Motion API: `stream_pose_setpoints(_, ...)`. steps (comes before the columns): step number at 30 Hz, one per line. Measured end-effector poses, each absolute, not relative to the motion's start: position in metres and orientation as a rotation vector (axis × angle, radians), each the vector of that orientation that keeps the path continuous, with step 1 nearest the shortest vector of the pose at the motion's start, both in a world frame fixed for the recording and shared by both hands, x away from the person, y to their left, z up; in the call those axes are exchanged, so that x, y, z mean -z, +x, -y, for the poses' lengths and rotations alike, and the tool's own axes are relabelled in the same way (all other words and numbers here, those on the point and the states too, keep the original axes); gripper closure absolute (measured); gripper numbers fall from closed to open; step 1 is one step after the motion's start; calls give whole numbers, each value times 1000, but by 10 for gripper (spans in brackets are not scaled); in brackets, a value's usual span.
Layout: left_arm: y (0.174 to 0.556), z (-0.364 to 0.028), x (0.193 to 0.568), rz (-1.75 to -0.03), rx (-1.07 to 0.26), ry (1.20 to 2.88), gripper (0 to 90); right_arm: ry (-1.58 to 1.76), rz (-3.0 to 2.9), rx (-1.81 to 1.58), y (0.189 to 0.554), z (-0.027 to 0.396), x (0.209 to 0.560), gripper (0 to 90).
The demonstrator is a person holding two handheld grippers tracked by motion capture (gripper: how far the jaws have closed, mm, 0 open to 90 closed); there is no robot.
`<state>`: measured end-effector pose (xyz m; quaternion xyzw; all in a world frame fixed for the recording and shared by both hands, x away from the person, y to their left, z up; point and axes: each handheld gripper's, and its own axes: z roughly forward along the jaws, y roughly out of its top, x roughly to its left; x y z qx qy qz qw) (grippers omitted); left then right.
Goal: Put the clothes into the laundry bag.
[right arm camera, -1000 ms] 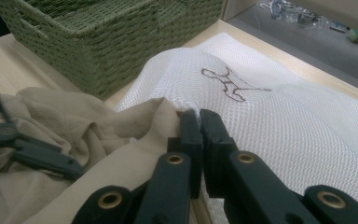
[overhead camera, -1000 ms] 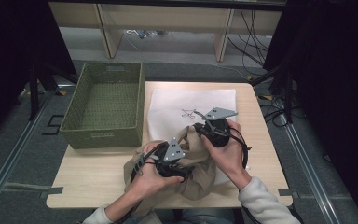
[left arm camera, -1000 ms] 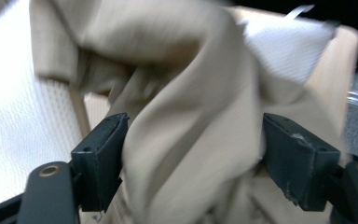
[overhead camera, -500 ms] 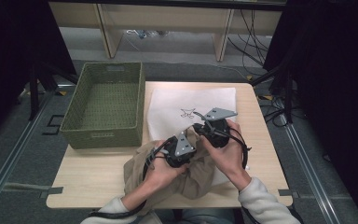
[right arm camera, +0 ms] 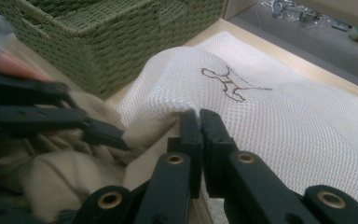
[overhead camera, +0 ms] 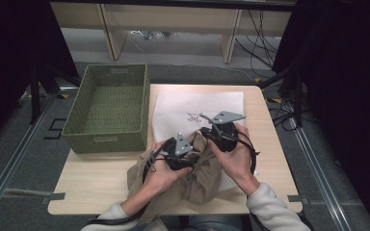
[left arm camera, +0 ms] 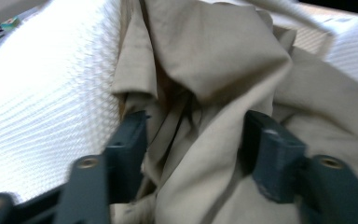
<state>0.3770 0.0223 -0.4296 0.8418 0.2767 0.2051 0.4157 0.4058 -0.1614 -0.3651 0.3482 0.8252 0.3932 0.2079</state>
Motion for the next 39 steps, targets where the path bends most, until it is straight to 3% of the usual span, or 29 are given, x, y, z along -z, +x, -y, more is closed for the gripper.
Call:
stream_pose_setpoints(9,348,-66,405,-672,-463,2081,203,955,-2293,-1088,407,162,366,894)
stream_pose_setpoints(19,342,-83,438,-696,-404,2200,179,973,-2297,-1075,405,161,367,894)
stream_pose_setpoints(23,347,-76,455,-696,-418,2273,321,954,-2287,-1074,406,161,367,893)
stream_pose_setpoints(31,346,-60,466,-717,-396,2331,716,980,-2304,-1075,405,158,369,894)
stream_pose_setpoints(34,346,-56,461,-776,-354,2302,779,973,-2314,-1064,405,157,370,894)
stream_pose_setpoints(39,343,-50,448,-798,-298,2233,795,968,-2315,-1061,405,155,371,893)
